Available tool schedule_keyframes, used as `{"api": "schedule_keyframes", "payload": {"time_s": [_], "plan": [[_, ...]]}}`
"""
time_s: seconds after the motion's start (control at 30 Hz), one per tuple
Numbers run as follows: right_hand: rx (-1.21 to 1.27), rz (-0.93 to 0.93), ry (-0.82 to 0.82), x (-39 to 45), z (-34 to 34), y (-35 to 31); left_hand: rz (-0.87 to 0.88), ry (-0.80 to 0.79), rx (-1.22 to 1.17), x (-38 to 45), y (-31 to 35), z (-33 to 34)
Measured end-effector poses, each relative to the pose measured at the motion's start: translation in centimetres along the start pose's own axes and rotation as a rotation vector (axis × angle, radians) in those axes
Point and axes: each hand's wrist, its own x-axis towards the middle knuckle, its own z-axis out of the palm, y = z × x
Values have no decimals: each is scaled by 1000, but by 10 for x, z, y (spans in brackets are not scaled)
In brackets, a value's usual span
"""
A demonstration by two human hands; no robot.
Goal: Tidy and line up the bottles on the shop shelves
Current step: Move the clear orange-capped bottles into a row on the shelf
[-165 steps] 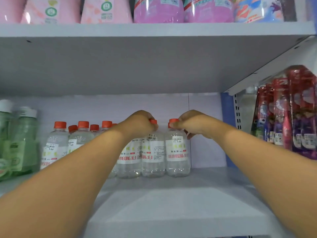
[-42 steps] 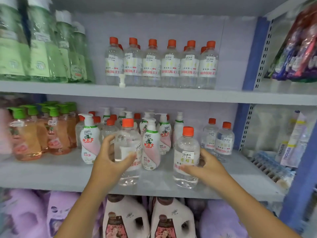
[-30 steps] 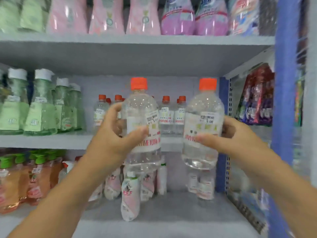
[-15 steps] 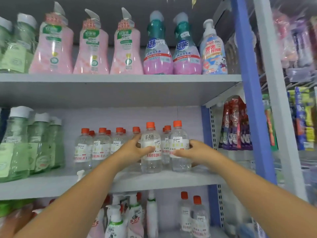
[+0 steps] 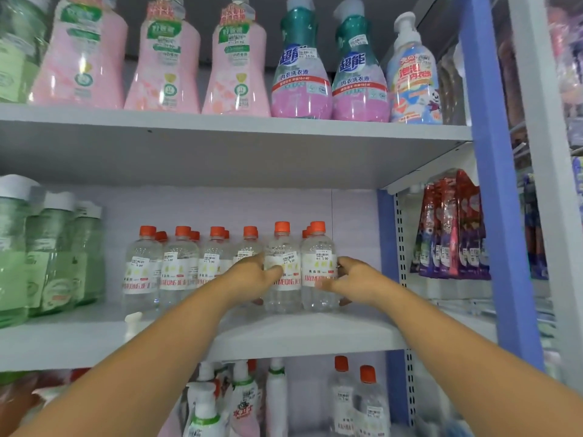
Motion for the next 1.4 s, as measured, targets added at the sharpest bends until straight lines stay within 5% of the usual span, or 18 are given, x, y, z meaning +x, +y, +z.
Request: {"api": "schedule_keyframes", "payload": {"time_s": [0.8,1.4], "plan": [[-28,17,3,11,4,14,-70,8,-276,3,-12,8],[9,19,-9,1,5,13,-102,21,-201,0,-11,10]]}}
